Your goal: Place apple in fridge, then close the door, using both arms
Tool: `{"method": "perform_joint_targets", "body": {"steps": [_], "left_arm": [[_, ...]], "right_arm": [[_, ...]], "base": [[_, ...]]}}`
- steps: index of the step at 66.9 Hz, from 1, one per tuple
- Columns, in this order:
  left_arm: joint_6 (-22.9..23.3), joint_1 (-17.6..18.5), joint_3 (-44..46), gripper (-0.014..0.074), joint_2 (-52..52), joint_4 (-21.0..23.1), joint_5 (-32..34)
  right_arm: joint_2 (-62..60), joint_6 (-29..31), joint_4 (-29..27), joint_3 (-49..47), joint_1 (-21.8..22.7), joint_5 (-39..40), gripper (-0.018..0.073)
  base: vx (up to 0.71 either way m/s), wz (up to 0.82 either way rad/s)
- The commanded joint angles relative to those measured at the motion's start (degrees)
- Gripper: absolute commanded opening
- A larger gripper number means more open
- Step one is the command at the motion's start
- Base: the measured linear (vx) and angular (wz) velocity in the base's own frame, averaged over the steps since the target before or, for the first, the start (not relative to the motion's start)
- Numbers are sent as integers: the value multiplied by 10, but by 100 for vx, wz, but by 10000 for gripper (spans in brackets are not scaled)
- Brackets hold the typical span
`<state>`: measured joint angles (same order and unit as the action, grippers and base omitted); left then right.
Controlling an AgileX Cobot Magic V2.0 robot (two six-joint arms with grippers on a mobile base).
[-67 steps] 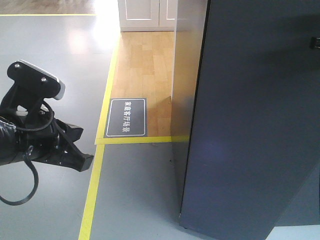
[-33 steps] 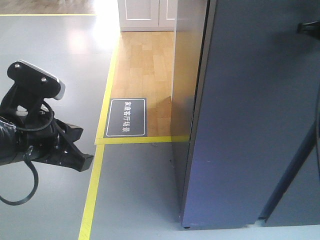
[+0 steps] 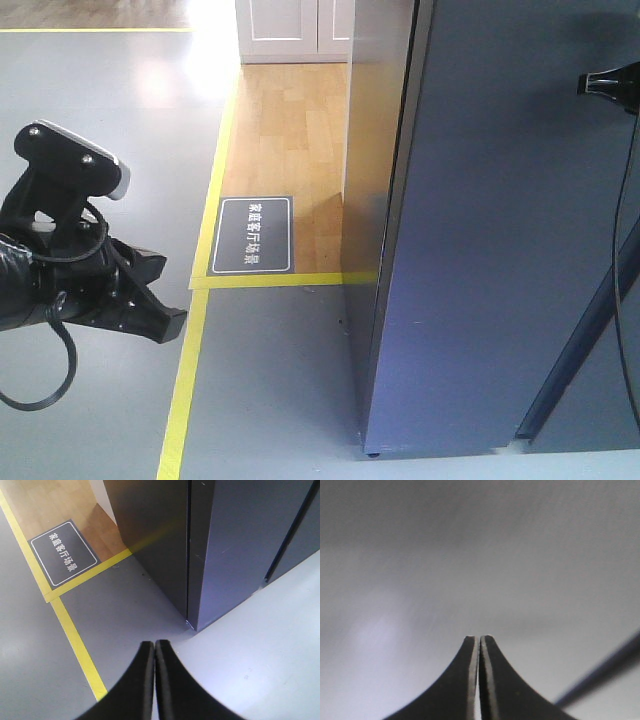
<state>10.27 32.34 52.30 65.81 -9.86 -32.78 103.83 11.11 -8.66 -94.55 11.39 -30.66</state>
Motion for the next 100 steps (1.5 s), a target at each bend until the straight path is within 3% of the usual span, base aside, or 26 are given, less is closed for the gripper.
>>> {"method": "perform_joint_targets", "body": {"steps": [1,6,23,35,55,76,100], "left_arm": [[7,0,14,-6,-13,-4,33],[7,0,14,-6,-13,-4,33],[7,0,14,-6,-13,-4,33],[7,0,14,-6,-13,-4,33],[7,0,14,-6,-13,-4,33],[7,0,14,-6,-13,-4,33],[7,0,14,-6,-13,-4,33]], "right_arm": [[-53,12,-4,-18,-5,-26,-3],[-73,14,-4,-6,-8,-54,-3],[-200,34,26,147,-51,-28,-3],[-285,29,31,245,-87,-72,-3],[-438,-71,96,411,-147,-106,-3],[-608,-84,90,546,-148,-196,-3],[-804,-84,87,582,-148,-331,-3]], "base": [[0,0],[0,0],[0,0],[0,0],[0,0],[0,0],[0,0]]}}
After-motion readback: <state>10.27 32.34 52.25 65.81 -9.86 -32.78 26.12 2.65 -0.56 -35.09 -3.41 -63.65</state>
